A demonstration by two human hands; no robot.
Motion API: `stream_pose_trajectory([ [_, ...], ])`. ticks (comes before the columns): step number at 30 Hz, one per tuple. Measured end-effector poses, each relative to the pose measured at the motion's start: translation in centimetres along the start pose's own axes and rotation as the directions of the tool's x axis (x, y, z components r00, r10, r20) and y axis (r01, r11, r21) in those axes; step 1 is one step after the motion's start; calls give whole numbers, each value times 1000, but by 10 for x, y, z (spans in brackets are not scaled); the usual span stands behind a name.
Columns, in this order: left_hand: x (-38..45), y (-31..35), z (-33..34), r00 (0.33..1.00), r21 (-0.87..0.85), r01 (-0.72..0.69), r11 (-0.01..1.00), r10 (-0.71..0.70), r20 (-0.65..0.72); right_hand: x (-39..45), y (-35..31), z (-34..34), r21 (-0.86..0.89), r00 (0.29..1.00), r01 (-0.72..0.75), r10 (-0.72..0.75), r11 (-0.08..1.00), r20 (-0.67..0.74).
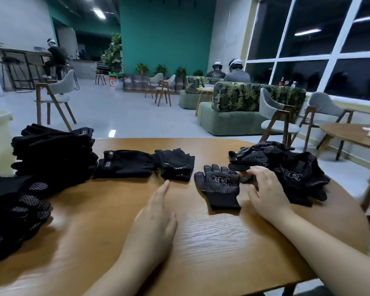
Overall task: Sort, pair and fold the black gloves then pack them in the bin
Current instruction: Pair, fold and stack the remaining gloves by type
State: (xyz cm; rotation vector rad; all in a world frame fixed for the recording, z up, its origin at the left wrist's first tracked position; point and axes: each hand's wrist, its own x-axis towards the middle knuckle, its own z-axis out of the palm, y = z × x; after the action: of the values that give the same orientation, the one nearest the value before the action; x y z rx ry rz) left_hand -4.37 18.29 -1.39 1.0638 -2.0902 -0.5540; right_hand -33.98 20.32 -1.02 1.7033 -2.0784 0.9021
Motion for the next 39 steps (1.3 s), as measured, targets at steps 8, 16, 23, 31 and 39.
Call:
stream_pose_trajectory([
  [8,1,9,-2,997,143,-5,990,-6,74,-4,59,-24,-269,921,-380,387,885,-28],
  [16,1,7,0,994,166,3,986,-21,103,-3,58,-22,-229,932,-361,361,904,-45],
  [23,2,1,0,991,32,19,999,-23,128,-12,43,-31,6,970,-182,181,983,-160],
  [31,7,-6,0,995,-179,60,982,-43,95,-21,-18,-41,301,957,-2,89,954,-277],
  [39,10,-8,4,998,-245,38,969,-27,48,-10,-105,-11,548,972,167,-43,820,-232],
])
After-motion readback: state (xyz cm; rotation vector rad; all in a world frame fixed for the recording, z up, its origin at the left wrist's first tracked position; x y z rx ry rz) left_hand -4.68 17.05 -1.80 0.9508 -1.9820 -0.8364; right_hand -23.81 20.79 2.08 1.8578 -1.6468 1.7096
